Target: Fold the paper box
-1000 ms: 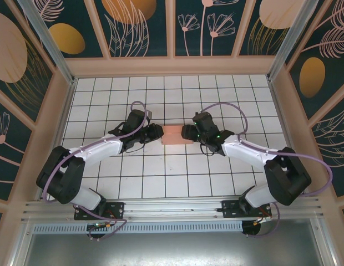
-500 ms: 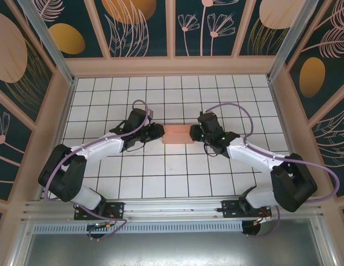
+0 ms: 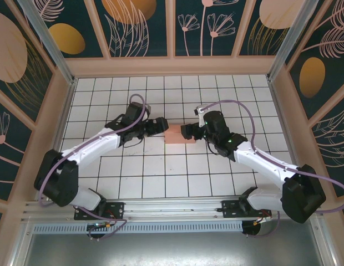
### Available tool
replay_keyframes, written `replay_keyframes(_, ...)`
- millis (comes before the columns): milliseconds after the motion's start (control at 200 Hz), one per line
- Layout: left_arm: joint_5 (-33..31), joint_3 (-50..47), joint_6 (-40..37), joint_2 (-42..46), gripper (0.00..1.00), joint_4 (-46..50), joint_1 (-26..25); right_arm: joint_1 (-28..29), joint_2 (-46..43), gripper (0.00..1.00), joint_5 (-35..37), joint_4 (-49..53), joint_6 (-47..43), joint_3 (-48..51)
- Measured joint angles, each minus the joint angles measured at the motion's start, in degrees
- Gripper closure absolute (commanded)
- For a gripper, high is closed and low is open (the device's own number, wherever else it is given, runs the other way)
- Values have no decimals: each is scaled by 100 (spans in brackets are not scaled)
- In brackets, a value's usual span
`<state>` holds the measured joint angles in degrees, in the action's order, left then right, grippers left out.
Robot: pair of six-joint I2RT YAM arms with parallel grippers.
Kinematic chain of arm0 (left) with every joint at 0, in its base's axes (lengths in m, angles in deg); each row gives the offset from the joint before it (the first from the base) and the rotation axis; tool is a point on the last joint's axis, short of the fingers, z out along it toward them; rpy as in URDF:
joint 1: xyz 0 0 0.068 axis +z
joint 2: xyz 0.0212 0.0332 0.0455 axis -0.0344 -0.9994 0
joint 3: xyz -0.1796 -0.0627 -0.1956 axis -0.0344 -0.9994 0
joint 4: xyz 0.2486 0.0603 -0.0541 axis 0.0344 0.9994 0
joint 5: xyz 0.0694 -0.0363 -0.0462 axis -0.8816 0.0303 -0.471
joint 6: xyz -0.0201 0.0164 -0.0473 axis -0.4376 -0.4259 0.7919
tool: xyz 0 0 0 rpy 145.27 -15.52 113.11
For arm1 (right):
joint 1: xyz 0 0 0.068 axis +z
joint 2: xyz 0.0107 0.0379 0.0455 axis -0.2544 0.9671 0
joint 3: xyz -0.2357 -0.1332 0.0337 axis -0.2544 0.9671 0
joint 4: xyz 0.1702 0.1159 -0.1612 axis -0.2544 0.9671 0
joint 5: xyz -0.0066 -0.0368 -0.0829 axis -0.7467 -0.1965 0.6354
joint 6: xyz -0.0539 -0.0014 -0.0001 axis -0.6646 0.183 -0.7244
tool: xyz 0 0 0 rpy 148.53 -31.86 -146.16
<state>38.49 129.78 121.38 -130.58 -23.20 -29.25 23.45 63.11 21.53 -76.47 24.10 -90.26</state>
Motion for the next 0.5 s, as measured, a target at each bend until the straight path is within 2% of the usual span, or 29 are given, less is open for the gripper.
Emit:
replay_keyframes(190,-308,-17,7,745,1,234,367,59,243,5,-979,249,-1788,-251)
replay_keyframes(345,-393,-439,7,1108,1,376,564,59,1174,7,-1714,957,-3145,-1193)
replay_keyframes(500,-398,-901,-55,1451,1,704,697,59,2059,9,-2210,1591,-4138,-2092)
